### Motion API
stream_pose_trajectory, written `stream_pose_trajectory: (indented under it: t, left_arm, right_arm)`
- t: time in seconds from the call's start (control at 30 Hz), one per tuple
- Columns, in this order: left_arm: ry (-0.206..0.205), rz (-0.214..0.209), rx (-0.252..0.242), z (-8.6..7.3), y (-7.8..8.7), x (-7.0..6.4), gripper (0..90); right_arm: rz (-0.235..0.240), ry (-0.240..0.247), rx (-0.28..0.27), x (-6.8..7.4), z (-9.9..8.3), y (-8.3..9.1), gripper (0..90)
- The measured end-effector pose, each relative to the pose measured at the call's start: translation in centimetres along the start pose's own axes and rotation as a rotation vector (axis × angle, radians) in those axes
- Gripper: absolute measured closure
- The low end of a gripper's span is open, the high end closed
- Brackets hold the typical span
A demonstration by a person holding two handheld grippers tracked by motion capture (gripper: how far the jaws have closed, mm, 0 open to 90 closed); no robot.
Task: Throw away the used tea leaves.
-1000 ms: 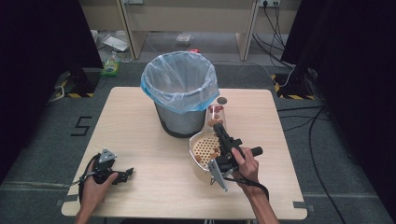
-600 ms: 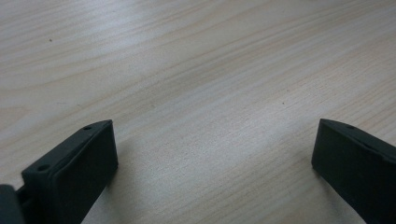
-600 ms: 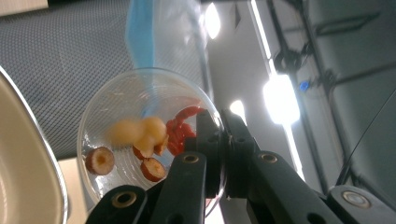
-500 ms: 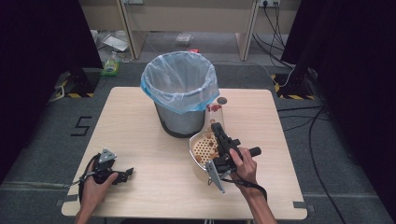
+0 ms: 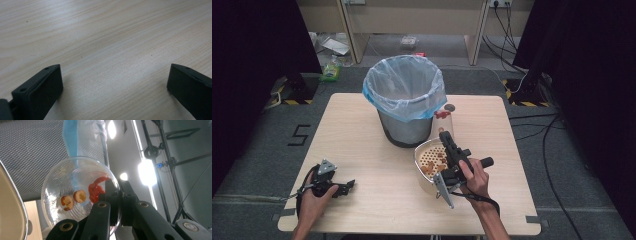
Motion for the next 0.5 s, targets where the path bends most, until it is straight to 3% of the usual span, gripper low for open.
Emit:
stream_pose_trajectory:
  t: [0.2, 0.27, 0.3, 0.4, 0.5]
  left_arm:
    - [0.001, 0.000, 0.000, 0.00, -0.01, 0.00, 0.0]
    - [0.001, 0.000, -0.001, 0.01, -0.01, 0.00, 0.0]
    - [0.000, 0.000, 0.000, 0.00, -0.01, 0.00, 0.0]
    - [0.003, 0.000, -0.002, 0.01, -0.01, -0.01, 0.0]
    - [0.000, 0.000, 0.000, 0.00, 0.00, 0.00, 0.0]
  right_arm:
    - [0.021, 0.014, 0.037, 0.95, -0.91, -0.51, 87.5]
    - [0.001, 0.029, 0.001, 0.84, -0.46, -0.15, 87.5]
    - [0.011, 0.024, 0.024, 0.98, -0.66, -0.38, 87.5]
    - [0.007, 0.026, 0.025, 0.55, -0.60, -0.38, 87.5]
    - [0.023, -0.021, 0.053, 0.11, -0.86, -0.58, 87.5]
Point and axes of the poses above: each handheld gripper's, and its own axes: y roughly backward along the jaws, z roughly out of its top, x roughly to its left, the point moved 4 cm from there along -y, roughly forward along the jaws, and after that the axes turned 5 degrees about x, right-handed, at the moved point
